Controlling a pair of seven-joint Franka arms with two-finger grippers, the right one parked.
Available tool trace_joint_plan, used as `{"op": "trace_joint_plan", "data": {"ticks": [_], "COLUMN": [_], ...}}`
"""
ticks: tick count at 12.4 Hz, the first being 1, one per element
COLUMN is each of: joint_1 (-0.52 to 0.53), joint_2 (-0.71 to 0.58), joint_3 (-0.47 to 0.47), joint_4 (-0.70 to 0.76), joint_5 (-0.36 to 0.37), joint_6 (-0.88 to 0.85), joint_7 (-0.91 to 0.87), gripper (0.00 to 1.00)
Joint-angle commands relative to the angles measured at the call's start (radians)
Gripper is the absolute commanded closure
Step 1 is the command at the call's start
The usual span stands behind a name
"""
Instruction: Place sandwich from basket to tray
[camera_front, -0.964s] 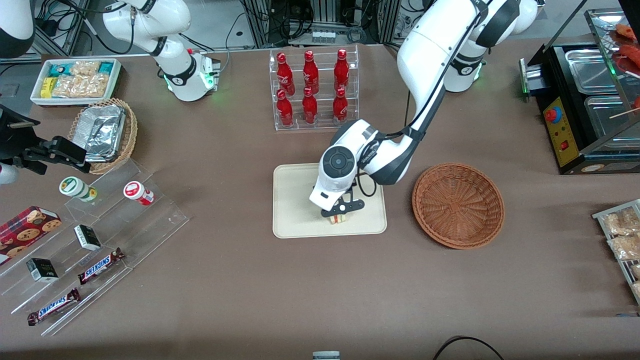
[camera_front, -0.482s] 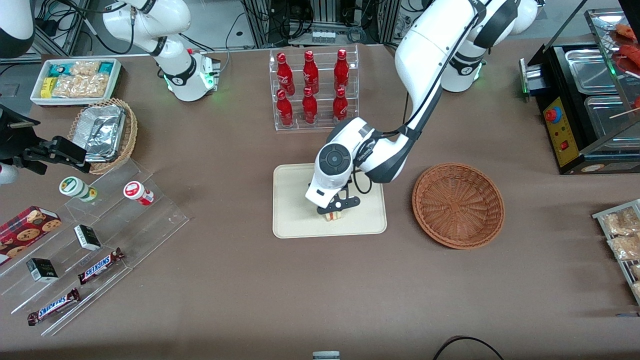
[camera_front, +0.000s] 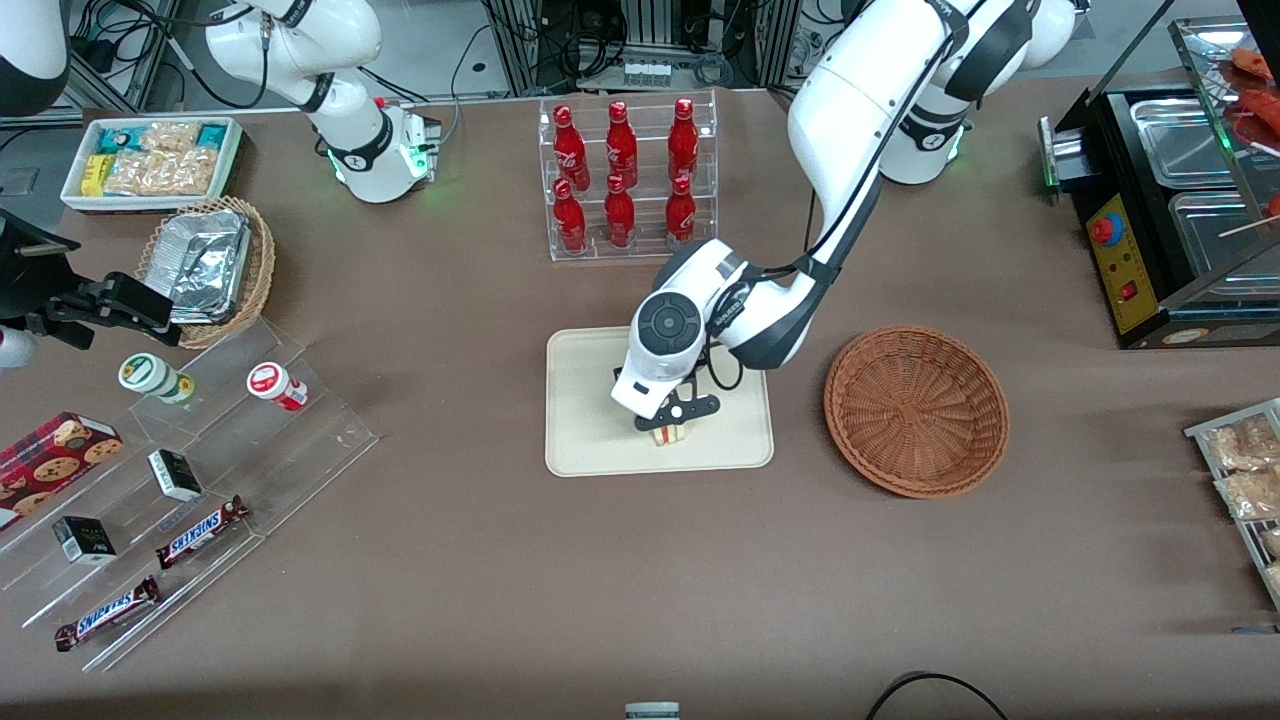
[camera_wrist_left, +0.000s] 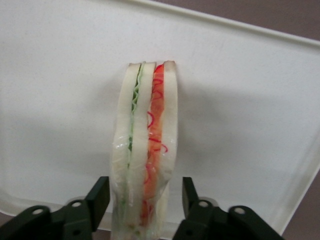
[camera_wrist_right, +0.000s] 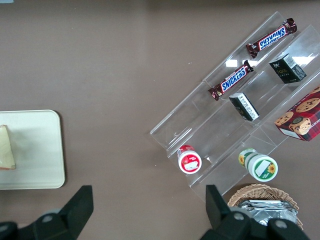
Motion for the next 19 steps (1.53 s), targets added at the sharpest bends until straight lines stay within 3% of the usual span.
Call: {"op": "trace_joint_plan", "data": {"ticks": [1,5,11,14,19], "joint_1": [0.0,0.011,0.132,0.266,0.452], "joint_2": [-0.039,-0.14,-0.293,-0.335,-0.531], "joint_3": [0.005,0.014,0.027,0.039,0.039], "joint_4": [0.039,0.076,0.045,0.007,-0.198], "joint_5": [-0.01,0.004,0.01,0.012,0.044], "joint_6": [-0.056,-0.196,-0.467,-0.56,-0.571], "joint_7": [-0.026,-0.016,0.082,0.367,0.646], "gripper": [0.0,0.0,0.0,0.0,0.0]}}
